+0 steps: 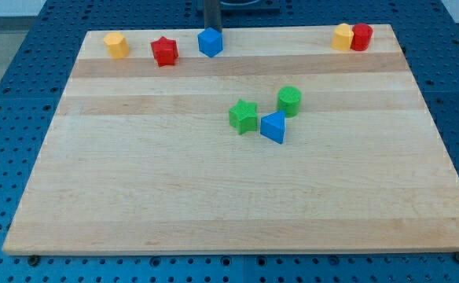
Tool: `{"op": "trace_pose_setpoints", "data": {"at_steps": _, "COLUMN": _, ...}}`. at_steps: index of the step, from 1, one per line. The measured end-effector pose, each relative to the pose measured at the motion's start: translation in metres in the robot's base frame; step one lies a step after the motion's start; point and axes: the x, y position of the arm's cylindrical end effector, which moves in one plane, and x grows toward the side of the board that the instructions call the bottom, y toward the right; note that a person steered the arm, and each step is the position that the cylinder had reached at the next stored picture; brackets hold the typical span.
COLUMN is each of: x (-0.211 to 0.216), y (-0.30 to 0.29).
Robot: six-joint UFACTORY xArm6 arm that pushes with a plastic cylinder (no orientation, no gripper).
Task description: Slightly push the green star a bit down
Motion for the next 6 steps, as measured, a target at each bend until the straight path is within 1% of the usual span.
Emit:
{"op": "trace_pose_setpoints", "data": {"at_steps": 1, "x": 0.106, "y": 0.035}}
{"op": "trace_pose_setpoints", "data": {"at_steps": 2, "x": 0.193, "y": 0.04}}
{"op": "trace_pose_setpoints", "data": {"at_steps": 3, "x": 0.221, "y": 0.04}}
{"op": "trace_pose_setpoints", "data": {"at_steps": 4, "x": 0.181, "y": 0.043}}
{"op": "trace_pose_setpoints", "data": {"at_steps": 5, "x": 0.106, "y": 0.048}}
{"op": "trace_pose_setpoints", "data": {"at_steps": 6, "x": 0.011, "y": 0.065}}
